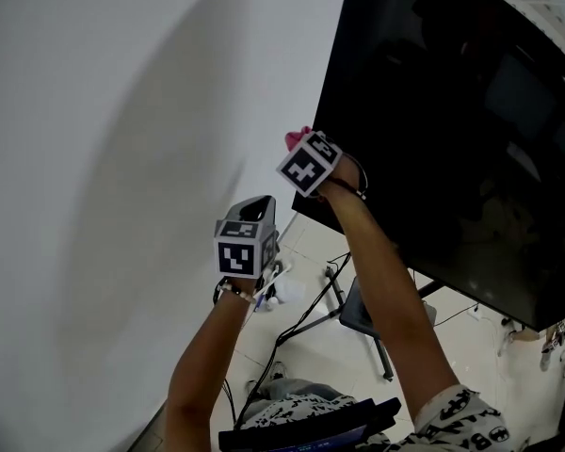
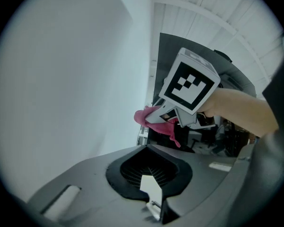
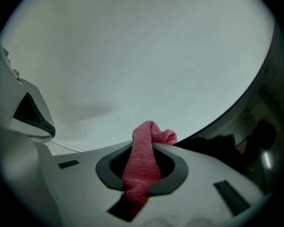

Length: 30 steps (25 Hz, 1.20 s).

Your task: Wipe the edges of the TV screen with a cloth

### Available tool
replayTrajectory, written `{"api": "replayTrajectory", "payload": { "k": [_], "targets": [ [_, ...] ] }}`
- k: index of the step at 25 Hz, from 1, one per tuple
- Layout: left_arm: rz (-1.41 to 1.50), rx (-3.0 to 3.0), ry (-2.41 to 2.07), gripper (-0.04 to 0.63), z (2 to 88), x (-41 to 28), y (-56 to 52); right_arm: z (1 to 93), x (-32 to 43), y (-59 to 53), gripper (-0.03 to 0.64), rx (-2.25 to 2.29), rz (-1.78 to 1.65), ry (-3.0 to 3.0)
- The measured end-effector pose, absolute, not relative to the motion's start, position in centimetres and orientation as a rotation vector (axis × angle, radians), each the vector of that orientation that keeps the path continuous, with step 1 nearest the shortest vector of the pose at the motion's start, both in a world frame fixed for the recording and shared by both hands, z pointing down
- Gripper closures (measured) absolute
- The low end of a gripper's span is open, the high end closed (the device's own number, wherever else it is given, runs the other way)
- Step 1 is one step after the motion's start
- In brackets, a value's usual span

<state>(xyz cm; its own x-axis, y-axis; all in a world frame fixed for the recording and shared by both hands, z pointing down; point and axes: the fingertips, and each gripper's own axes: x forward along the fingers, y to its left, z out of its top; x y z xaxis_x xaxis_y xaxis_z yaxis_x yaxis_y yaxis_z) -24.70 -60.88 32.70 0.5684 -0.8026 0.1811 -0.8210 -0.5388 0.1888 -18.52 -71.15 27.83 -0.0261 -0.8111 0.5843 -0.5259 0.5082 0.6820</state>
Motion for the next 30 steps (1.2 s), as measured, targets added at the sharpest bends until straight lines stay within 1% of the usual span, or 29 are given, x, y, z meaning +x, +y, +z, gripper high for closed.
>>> {"api": "replayTrajectory", "payload": {
  "k": [12,21,24,28,30],
  "targets": [
    [0.129,2.462,-1.336,0.594,39.9,-26.8,-57.8,42.9,-17.5,-70.8,0.557,1.114,-0.067,-1.739],
    [0.195,2.374,-1.310,0.594,44.7,-27.7,-54.5,51.5,-16.5,-68.7,0.557,1.078,0.084,-1.731],
    [0.199,2.378,-1.287,0.594,45.5,-27.1,-55.1,51.4,-16.2,-69.5,0.557,1.121,0.078,-1.793],
    [0.198,2.368,-1.267,0.594,45.7,-26.9,-54.5,51.2,-15.5,-65.6,0.557,1.153,0.363,-1.946],
    [0.190,2.363,-1.266,0.594,45.6,-27.0,-53.6,49.6,-15.7,-63.8,0.558,1.167,0.378,-2.114]
  ]
}}
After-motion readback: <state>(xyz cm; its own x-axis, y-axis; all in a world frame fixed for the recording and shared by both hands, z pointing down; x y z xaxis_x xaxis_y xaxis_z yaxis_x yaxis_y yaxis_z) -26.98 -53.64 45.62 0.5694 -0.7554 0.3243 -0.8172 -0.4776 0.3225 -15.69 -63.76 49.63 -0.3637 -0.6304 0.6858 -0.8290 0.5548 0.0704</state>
